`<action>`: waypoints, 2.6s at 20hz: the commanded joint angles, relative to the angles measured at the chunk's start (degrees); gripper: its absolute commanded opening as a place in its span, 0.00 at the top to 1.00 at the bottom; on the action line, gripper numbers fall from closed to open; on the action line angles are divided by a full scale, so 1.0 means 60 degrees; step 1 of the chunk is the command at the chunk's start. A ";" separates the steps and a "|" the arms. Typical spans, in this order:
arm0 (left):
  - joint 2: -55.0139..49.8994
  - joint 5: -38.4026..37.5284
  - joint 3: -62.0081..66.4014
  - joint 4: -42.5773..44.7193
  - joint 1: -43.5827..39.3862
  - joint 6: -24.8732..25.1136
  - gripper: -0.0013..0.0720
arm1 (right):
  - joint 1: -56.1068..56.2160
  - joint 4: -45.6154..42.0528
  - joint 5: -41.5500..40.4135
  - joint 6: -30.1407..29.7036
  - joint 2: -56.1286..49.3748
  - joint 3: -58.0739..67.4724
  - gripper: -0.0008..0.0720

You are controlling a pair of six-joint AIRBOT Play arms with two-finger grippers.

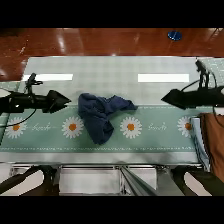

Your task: Fold the shirts.

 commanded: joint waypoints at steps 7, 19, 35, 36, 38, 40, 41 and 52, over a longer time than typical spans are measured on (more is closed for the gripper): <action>-0.3493 -0.0783 0.3330 0.1388 -0.2860 -0.0776 0.52 | -0.0066 0.0809 -0.0841 -0.0040 0.0586 -0.2973 0.43; -0.3752 -0.1195 0.4044 0.1450 -0.2492 -0.0492 0.96 | 0.6284 0.4728 -0.3909 0.0171 -0.3300 -0.1803 0.43; -0.2903 -0.1231 0.4484 -0.0339 -0.1446 -0.0528 0.96 | 0.7042 0.3767 -0.2721 -0.0546 -0.4728 0.1869 0.96; -0.2481 -0.1228 0.4743 -0.0339 -0.1107 -0.0532 0.96 | 0.6677 0.2987 -0.2575 -0.0233 -0.4091 0.2204 0.96; -0.1490 -0.1031 0.5362 -0.0342 -0.0317 -0.0863 0.96 | 0.5839 0.1104 -0.1927 0.0317 -0.2794 0.3311 0.96; -0.0441 -0.0710 0.6160 -0.0342 0.0393 -0.1228 0.96 | 0.5104 -0.1049 -0.1188 0.1071 -0.1650 0.5002 0.96; 0.0022 -0.0634 0.6597 -0.0339 0.0648 -0.1282 0.96 | 0.4794 -0.1836 -0.0801 0.1173 -0.1188 0.6033 0.96; 0.5016 -0.0699 1.0149 0.3064 0.1770 -0.1508 0.96 | 0.4411 -0.5482 0.2481 0.1122 0.2375 1.1489 0.96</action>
